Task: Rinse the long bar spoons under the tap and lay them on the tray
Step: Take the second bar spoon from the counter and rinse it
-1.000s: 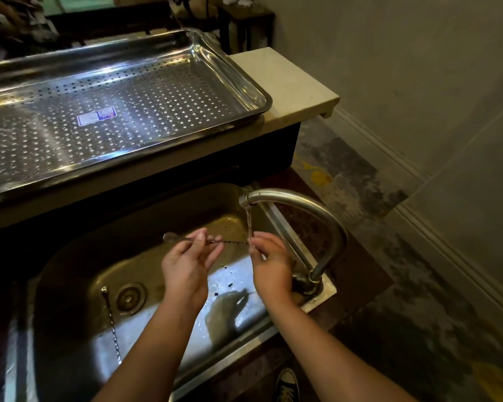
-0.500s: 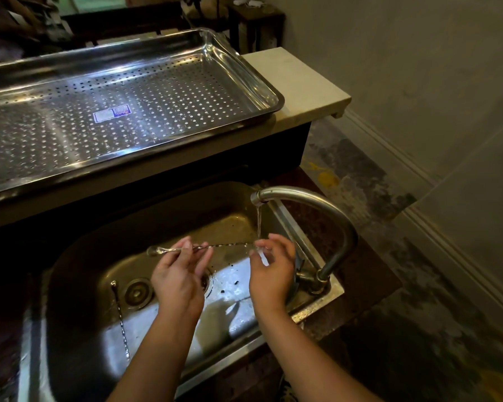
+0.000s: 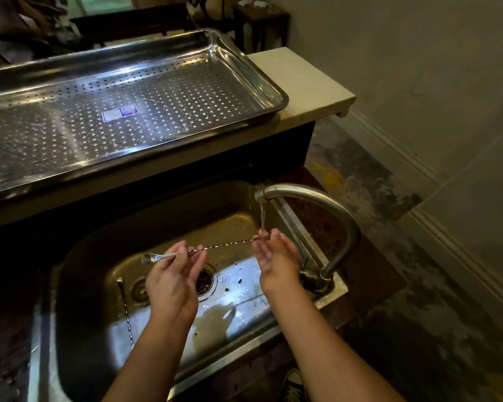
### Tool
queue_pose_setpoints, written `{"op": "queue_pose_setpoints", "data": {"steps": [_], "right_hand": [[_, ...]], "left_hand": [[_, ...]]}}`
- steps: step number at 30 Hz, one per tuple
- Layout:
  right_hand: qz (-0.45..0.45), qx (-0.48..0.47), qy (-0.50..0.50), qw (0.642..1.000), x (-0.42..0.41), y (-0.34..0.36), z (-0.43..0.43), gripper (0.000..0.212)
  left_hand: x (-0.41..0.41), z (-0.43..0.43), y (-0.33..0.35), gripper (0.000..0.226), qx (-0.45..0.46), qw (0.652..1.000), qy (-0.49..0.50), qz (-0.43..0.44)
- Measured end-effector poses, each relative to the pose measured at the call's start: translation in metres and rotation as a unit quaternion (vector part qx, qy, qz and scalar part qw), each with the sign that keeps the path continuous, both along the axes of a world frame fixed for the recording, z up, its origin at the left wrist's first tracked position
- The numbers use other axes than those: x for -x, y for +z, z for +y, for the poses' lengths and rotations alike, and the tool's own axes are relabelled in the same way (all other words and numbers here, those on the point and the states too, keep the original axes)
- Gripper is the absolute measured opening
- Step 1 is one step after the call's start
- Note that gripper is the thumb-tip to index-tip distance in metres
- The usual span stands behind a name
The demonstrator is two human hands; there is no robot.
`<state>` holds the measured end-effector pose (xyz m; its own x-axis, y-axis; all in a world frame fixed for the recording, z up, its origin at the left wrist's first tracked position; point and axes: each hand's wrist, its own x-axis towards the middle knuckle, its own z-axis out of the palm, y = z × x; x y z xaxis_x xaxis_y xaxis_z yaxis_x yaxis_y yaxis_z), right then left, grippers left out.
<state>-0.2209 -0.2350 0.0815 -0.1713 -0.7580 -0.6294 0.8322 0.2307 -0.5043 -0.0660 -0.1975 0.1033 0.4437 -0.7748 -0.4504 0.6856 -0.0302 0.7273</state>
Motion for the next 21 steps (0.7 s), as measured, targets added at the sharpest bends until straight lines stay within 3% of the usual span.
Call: {"op": "queue_pose_setpoints", "data": {"steps": [6,11,16,21], "right_hand": [[0.008,0.016,0.119,0.993,-0.003,-0.011,0.009,0.011],[0.023,0.005,0.106,0.994,0.013,-0.009,-0.002,0.031],[0.015,0.01,0.143,0.99,0.004,-0.005,-0.002,0.008],[0.007,0.006,0.181,0.983,0.005,0.002,-0.009,0.015]], "left_hand": [[0.001,0.006,-0.002,0.009,-0.01,1.0,-0.006,-0.007],[-0.001,0.007,-0.001,0.012,-0.005,1.0,-0.016,0.008],[0.006,0.001,0.0,0.015,0.007,0.999,-0.037,0.016],[0.0,0.001,-0.001,0.016,0.025,0.998,-0.045,0.03]]}}
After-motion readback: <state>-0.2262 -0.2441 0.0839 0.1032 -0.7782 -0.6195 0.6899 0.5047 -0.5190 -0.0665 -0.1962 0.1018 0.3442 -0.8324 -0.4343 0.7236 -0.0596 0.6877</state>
